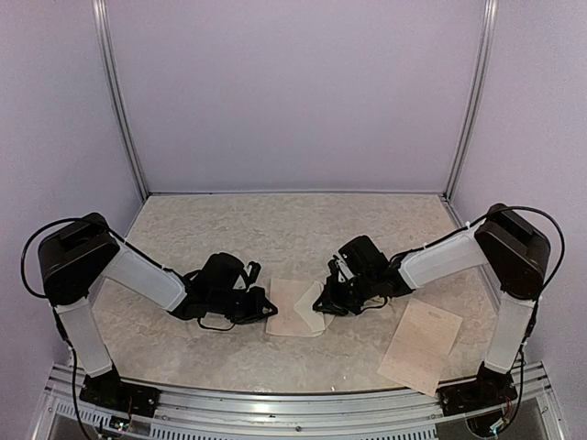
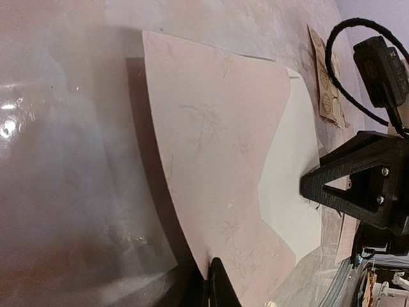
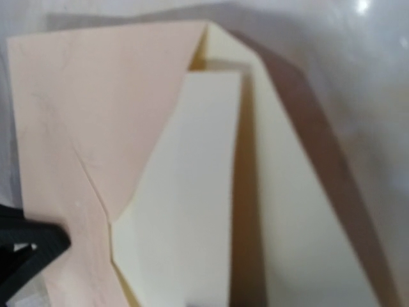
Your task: Place the letter into the envelope and seal it
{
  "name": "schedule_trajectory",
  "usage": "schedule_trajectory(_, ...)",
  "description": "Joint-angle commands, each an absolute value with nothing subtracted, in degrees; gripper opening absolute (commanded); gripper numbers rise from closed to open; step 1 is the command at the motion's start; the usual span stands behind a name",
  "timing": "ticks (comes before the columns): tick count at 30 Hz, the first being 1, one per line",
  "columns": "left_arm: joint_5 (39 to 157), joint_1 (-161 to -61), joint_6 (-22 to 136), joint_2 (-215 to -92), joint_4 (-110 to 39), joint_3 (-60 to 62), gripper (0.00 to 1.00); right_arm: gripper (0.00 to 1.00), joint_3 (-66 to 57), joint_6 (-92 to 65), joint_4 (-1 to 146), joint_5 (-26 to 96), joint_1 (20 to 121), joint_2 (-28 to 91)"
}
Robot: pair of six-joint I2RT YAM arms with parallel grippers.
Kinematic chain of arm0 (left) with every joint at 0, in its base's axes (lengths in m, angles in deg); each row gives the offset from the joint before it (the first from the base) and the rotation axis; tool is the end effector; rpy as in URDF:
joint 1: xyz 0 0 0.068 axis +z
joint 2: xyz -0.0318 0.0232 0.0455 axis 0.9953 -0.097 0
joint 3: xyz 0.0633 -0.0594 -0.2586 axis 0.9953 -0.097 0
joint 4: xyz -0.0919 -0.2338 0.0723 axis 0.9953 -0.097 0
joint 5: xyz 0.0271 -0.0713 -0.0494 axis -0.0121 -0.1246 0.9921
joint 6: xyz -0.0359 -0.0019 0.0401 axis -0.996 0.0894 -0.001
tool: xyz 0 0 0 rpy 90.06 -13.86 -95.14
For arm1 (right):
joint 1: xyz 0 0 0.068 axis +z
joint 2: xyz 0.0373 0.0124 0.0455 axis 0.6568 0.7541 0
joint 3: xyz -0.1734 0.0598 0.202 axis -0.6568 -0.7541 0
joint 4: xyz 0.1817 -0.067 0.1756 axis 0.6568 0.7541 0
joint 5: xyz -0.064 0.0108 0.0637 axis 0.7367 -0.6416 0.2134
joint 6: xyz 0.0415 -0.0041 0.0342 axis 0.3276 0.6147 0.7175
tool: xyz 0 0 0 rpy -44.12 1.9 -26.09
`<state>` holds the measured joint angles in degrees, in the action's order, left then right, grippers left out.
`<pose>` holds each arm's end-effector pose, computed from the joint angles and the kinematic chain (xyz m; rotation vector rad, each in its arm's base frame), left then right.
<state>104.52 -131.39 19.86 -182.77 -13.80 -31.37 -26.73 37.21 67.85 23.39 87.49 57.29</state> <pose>0.2164 -0.2452 0.1031 0.1054 2.5377 -1.0868 0.2405 0.2700 0.1221 0.1003 2.7623 1.0910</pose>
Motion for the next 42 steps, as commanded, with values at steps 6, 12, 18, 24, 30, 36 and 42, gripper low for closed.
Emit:
schedule_trajectory(6, 103.22, -131.65, 19.79, -181.69, -15.2, -32.58, 0.01, 0.12, -29.07, 38.42, 69.18, 21.86, 89.23, 54.25)
schedule_trajectory(12, 103.09, -131.69, 19.73, -181.49, -15.21, -32.75, 0.01, 0.15, -30.38, 40.12, 68.67, 22.1, 90.16, 53.02)
schedule_trajectory(18, 102.87, -131.72, 19.66, -181.17, -15.04, -33.02, 0.0, 0.15, -31.25, 40.91, 67.88, 22.43, 90.59, 52.23)
schedule_trajectory(24, 102.84, -131.89, 19.56, -181.0, -14.77, -33.27, 0.01, 0.06, -31.3, 41.47, 66.95, 22.7, 91.07, 53.79)
schedule_trajectory(30, 103.19, -132.28, 19.44, -181.24, -14.35, -33.5, 0.09, 0.0, -31.14, 42.18, 64.73, 22.26, 91.5, 55.83)
schedule_trajectory(36, 103.97, -132.59, 19.1, -181.55, -13.45, -33.75, 0.1, 0.0, -30.63, 43.3, 62.81, 22.4, 92.15, 57.57)
schedule_trajectory(42, 104.71, -132.6, 18.49, -181.69, -12.3, -34.04, 0.1, 0.0, -30.13, 44.12, 61.24, 22.23, 92.38, 58.53)
